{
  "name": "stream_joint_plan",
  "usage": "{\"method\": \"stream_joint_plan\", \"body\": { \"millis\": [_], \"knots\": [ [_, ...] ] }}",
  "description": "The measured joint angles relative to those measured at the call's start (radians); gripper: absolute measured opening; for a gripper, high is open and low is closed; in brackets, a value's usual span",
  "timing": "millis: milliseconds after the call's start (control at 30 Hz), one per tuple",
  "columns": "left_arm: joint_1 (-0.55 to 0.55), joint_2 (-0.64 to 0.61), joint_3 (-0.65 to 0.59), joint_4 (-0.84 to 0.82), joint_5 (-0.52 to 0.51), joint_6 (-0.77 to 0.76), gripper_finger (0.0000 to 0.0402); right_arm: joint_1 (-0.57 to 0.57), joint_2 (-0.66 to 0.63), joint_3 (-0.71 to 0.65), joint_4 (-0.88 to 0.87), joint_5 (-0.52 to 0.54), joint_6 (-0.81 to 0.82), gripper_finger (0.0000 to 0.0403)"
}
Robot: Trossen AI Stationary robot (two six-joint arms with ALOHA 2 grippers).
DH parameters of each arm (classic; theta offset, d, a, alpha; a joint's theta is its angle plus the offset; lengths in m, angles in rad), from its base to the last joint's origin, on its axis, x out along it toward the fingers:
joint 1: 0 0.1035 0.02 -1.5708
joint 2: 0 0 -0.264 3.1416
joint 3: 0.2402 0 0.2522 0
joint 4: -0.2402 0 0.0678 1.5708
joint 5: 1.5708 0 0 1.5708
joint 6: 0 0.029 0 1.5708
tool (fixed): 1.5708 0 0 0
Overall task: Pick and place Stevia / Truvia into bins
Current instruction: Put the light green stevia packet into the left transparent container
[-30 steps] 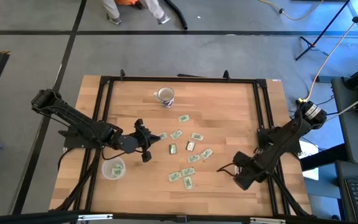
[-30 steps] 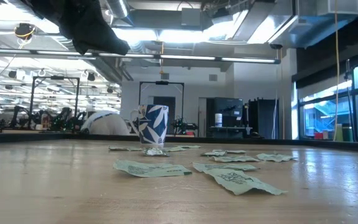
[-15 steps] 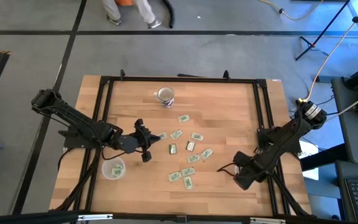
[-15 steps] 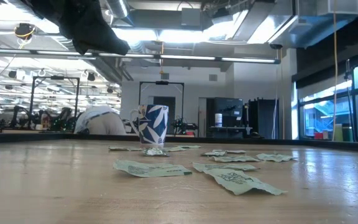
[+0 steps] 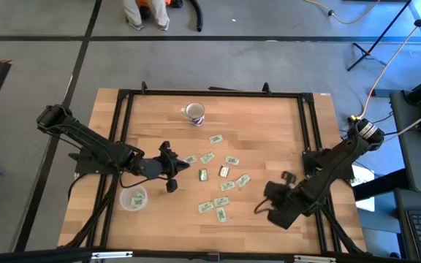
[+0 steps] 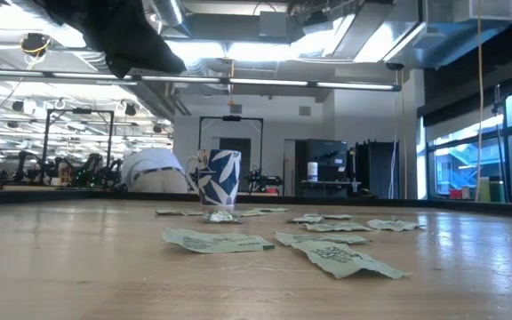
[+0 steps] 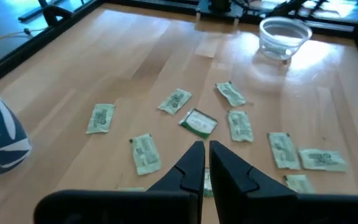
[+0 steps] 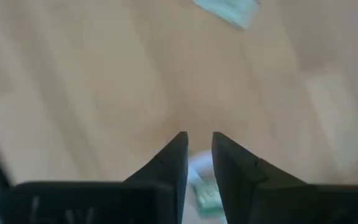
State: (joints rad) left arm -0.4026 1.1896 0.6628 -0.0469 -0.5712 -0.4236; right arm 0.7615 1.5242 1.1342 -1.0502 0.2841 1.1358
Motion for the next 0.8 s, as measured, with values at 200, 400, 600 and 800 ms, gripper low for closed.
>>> {"method": "stream_joint_plan", "body": {
  "millis": [200,400,600,800],
  "knots": [
    [0.038,0.0,0.0,0.029,0.084,0.0,0.0017,-0.073,0.0,-0.049,0.333,0.004,-0.385,0.0076],
    [0.079,0.0,0.0,0.027,0.17,0.061,0.0018,-0.14,0.0,-0.079,0.414,0.006,-0.562,0.0076],
    [0.145,0.052,0.002,0.027,0.262,0.172,0.0045,-0.204,0.0,-0.116,0.495,0.003,-0.695,0.0076],
    [0.228,0.131,0.002,-0.046,0.261,0.16,0.0073,-0.267,-0.025,-0.172,0.595,-0.032,-0.798,0.0076]
  ]
}}
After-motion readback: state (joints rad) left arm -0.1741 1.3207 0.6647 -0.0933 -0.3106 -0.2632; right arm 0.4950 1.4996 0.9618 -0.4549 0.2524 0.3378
